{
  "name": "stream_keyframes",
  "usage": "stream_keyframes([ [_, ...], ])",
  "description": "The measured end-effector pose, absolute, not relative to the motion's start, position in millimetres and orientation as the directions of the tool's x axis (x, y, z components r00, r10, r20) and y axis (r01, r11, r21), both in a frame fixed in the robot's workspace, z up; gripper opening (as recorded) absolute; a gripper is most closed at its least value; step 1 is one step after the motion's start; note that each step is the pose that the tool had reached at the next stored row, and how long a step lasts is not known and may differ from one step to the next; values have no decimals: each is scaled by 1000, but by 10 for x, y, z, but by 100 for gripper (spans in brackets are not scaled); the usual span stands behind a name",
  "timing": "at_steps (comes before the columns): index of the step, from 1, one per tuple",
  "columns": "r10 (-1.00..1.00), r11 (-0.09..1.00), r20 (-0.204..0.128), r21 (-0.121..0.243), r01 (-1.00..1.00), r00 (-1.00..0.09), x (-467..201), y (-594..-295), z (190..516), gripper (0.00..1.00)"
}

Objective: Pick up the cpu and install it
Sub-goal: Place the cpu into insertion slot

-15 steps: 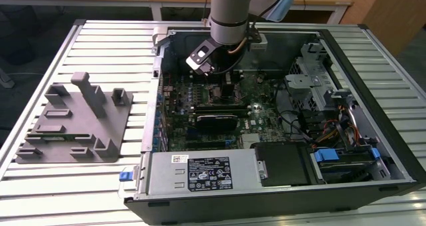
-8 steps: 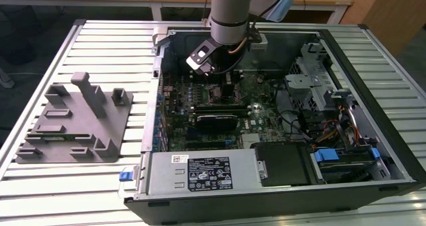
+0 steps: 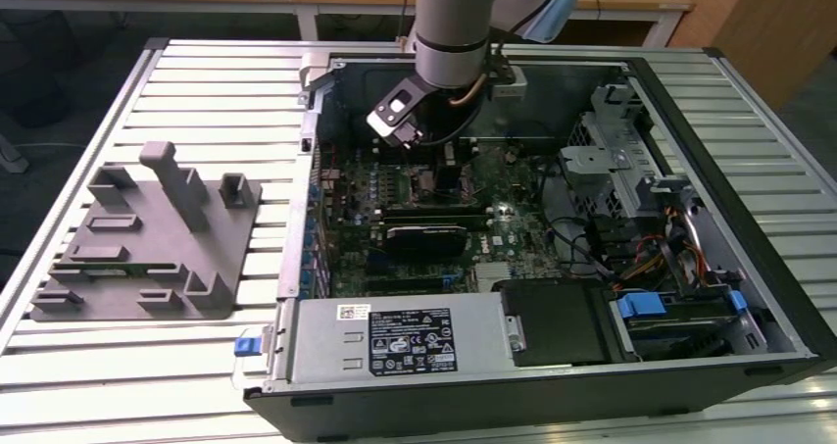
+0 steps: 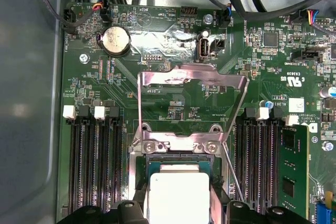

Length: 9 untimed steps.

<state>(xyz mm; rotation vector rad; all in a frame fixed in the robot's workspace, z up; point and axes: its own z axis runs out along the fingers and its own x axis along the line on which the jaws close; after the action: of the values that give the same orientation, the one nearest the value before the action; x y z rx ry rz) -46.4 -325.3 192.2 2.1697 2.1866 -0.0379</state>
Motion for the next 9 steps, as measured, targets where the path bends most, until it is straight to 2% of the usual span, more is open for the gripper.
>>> stream_keyframes([
  [9,998,8,-60,26,1000,-7,-453,-3257,1921,55],
])
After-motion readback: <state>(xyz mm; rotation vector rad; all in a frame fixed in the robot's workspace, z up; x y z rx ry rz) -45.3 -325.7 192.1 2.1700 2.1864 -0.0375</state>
